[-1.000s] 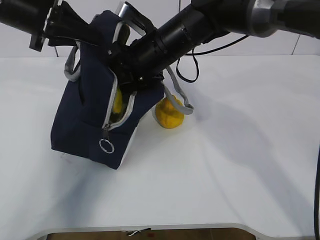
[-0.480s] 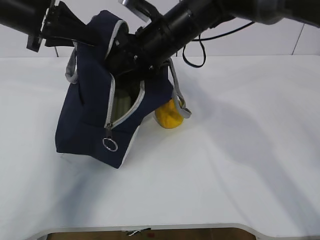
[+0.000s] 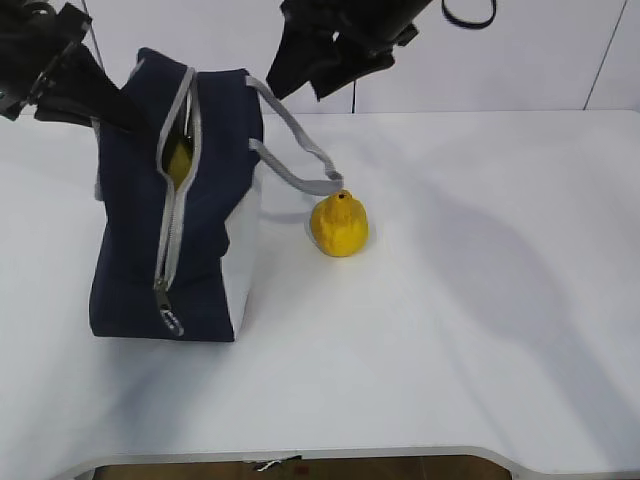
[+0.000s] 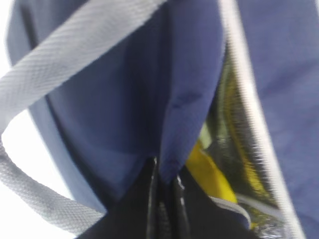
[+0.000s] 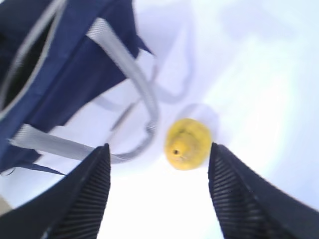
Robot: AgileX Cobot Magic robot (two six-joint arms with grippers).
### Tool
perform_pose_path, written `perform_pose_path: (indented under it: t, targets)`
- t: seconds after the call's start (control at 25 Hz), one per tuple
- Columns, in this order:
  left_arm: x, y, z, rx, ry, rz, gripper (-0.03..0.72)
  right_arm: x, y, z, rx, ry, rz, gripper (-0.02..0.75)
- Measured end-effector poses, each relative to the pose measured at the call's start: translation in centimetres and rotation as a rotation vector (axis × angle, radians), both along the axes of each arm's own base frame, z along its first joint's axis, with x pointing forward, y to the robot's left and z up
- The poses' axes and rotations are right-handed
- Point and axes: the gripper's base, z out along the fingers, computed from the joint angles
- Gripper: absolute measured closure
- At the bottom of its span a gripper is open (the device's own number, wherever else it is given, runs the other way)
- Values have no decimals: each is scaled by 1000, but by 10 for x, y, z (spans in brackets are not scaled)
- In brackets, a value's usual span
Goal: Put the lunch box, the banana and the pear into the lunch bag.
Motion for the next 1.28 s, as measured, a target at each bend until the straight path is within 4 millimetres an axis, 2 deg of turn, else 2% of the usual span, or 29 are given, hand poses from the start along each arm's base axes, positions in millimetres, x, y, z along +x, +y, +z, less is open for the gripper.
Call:
perform_pose_path:
  t: [0.2, 0.36, 0.48, 0.72, 0.92, 1.12, 1.28]
  targets:
    - [2, 11, -9, 148, -1, 28, 677, -18, -23, 41, -119, -116, -97, 235]
    - [3, 17, -12, 215, -2, 52, 677, -19, -31, 46, -187, -151, -131, 236]
    - [3, 18, -13, 234, -3, 52, 677, -17, -31, 32, -216, -113, -131, 236]
    - [3, 18, -13, 241, -3, 51, 677, 3, -23, -28, -286, 18, -105, 236]
    - [3, 19, -14, 246, -1, 50, 677, 11, -5, -66, -324, 78, -50, 237]
    - [3, 19, -14, 254, -1, 47, 677, 16, 2, -93, -359, 115, -30, 236]
    - [3, 19, -14, 255, 1, 49, 677, 23, 3, -100, -365, 77, -47, 236]
